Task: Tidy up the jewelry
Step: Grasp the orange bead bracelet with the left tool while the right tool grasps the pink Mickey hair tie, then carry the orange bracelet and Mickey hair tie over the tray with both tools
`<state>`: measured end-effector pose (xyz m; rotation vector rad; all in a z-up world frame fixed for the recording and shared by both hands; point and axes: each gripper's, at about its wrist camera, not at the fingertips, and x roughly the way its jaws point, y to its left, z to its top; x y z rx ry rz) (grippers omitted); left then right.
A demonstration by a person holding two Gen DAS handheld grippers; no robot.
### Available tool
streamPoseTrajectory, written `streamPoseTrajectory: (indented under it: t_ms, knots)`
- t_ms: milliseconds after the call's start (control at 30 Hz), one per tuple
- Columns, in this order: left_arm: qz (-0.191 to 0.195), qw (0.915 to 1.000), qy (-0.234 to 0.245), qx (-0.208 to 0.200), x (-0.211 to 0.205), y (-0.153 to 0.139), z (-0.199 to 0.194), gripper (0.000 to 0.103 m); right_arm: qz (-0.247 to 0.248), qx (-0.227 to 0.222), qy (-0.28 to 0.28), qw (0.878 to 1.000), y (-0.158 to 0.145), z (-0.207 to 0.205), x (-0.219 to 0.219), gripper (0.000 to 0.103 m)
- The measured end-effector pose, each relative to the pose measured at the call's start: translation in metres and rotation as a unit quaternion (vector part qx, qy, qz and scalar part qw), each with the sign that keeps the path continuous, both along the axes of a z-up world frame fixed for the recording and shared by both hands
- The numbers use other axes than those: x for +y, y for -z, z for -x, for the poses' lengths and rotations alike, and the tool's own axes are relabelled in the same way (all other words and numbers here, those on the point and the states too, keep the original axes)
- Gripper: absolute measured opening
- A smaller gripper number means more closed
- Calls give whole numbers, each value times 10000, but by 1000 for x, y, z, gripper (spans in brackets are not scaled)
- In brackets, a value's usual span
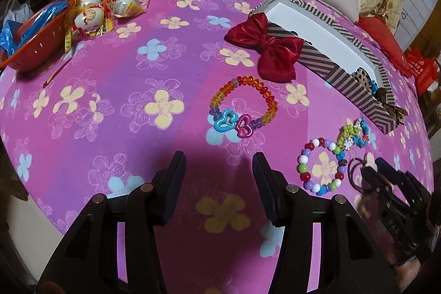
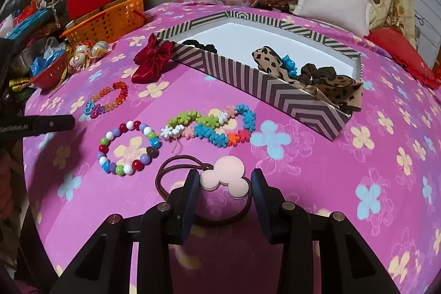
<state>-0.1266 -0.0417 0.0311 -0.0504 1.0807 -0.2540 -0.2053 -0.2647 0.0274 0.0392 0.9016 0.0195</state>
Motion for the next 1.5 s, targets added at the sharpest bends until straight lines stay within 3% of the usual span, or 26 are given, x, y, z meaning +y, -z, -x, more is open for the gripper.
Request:
streamPoseTrajectory:
  t_ms: [433, 667, 1000, 1067, 1233, 1500]
  knots:
    - [-256, 9994, -72, -208, -2, -1, -39, 50, -330, 40, 84, 9994, -2, 10, -5, 37]
    - [-605, 9973, 186, -369, -14, 5, -63, 50, -357, 37, 73, 9993, -2, 10, -6, 37]
    - [-728, 9953, 549, -335, -27, 17, -73, 49, -404, -8, 92, 9991, -2, 9, -6, 37]
    - [-713, 9952, 554, -365, -28, 17, -72, 45, -413, -20, 105, 9991, -2, 9, -6, 37]
    - [-617, 9951, 670, -376, -32, 15, -70, 12, -373, -23, 99, 9993, -2, 8, -6, 37]
    - [-251, 9961, 813, -238, -29, 12, -56, 8, -362, -10, 56, 9993, -3, 10, -3, 37]
